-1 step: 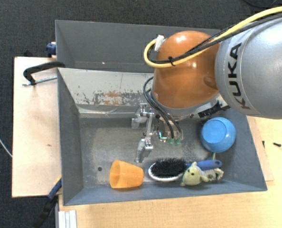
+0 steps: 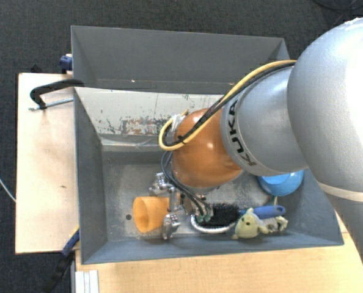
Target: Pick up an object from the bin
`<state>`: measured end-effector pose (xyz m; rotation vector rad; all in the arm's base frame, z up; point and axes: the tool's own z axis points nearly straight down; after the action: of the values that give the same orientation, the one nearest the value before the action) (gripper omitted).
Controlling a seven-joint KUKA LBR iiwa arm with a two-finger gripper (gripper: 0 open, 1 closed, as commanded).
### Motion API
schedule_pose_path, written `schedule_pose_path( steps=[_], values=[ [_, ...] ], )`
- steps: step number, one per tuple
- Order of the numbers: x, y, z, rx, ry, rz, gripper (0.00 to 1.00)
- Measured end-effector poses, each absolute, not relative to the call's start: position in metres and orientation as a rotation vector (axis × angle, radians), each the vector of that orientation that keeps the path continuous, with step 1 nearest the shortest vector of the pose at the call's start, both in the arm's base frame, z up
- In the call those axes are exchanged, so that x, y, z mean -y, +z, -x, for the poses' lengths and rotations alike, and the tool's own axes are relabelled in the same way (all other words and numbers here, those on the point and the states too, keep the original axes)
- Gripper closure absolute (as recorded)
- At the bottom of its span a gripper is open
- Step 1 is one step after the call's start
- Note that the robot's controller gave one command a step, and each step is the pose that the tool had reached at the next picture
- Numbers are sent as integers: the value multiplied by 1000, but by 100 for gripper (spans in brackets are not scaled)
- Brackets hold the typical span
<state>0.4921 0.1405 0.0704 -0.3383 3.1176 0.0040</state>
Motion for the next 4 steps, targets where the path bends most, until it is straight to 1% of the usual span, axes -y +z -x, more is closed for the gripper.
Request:
schedule_pose_path(
  steps=[1,2,3,4],
  values=[
    [-182,102,-493,-2988,5,944,0],
    [-150,101,-498,-2972,0,1011,0],
    [-142,72,-493,-2959,2,1041,0],
    [-160,72,-494,-2895,0,1201,0]
  ],
)
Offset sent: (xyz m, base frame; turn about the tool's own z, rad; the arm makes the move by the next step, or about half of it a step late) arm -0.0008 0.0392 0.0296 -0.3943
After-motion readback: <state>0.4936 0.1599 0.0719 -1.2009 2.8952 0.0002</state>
